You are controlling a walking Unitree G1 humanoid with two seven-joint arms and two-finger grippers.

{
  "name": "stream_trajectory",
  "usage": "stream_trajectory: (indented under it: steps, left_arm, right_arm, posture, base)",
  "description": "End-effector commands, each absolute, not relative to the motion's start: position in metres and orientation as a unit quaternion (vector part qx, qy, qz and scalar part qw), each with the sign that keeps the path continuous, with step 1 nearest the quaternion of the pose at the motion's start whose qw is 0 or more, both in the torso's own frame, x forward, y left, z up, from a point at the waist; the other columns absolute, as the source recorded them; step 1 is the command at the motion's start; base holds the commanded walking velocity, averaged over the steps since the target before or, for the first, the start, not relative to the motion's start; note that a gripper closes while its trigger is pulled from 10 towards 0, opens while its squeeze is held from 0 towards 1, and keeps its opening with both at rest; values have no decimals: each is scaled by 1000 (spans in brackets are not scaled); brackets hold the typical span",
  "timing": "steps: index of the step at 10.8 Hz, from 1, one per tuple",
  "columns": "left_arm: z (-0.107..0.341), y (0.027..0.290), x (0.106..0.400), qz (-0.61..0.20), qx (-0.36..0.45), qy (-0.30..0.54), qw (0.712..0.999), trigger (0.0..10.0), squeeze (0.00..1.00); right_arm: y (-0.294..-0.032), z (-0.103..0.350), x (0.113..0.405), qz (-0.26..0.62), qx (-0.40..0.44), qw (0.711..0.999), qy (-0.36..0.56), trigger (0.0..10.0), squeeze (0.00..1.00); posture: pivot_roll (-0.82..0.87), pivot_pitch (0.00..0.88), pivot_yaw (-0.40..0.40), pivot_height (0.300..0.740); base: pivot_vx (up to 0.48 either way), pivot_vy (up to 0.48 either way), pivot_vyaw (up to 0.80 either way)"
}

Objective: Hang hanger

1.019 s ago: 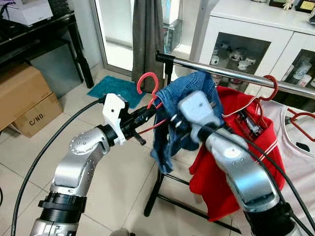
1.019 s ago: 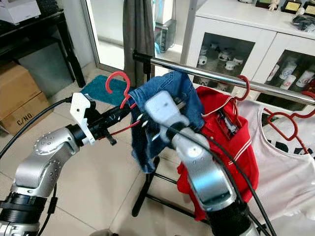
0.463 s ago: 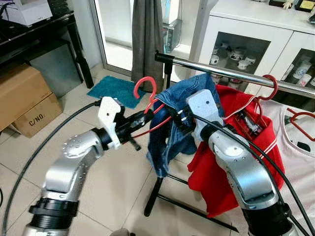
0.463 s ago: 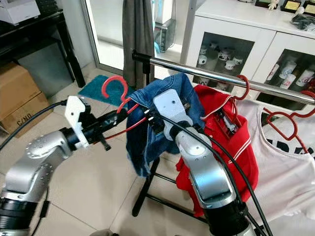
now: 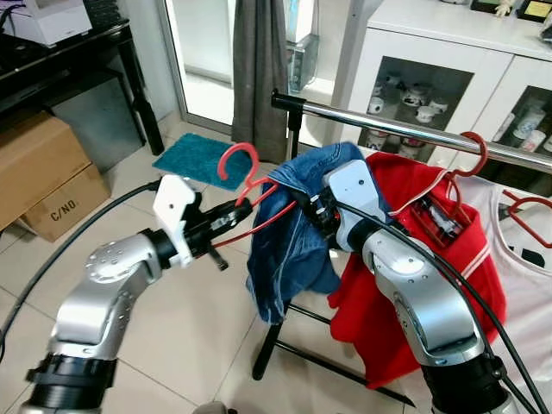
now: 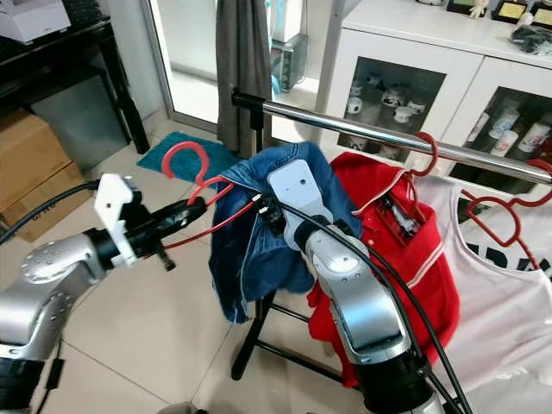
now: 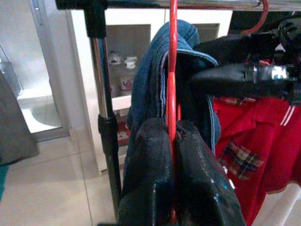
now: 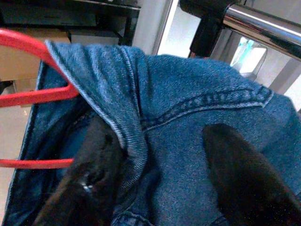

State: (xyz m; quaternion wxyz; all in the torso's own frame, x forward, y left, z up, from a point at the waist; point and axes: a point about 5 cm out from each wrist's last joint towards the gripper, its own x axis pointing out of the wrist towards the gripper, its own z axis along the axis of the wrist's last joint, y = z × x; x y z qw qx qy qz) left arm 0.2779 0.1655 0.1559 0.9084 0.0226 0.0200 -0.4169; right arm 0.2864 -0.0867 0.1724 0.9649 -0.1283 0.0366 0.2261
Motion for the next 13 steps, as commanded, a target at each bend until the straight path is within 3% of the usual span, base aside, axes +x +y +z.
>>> stream_trajectory:
  steps: [1, 4, 6, 9, 13]
  left_arm:
    - [166, 167, 276, -422, 30, -3, 906, 0, 0]
    - [165, 166, 277, -427, 31, -2, 904, 0, 0]
    - [164, 161, 278, -433, 27, -4, 901, 0, 0]
    - [162, 158, 278, -435, 23, -4, 900, 0, 0]
    - [158, 160, 275, -437, 28, 5, 899, 0, 0]
  right_arm:
    - [-93, 172, 288, 211, -120, 969, 36, 0, 0]
    - [-92, 173, 286, 223, -87, 970, 27, 0, 0]
    - [-86, 175, 282, 232, 10, 973, 21, 0, 0]
    - [-94, 178, 283, 203, 72, 976, 11, 0, 0]
    - [-95, 180, 283, 199, 104, 974, 4, 0, 0]
  posture:
    - [39, 0, -2, 740]
    - [28, 0, 4, 740]
    - [7, 0, 13, 740]
    - [1, 0, 10, 740]
    - [-1, 0, 9, 740]
  base:
    - [0, 0, 0]
    - [0, 0, 0]
    - [0, 0, 0]
    - [0, 0, 0]
    - [0, 0, 0]
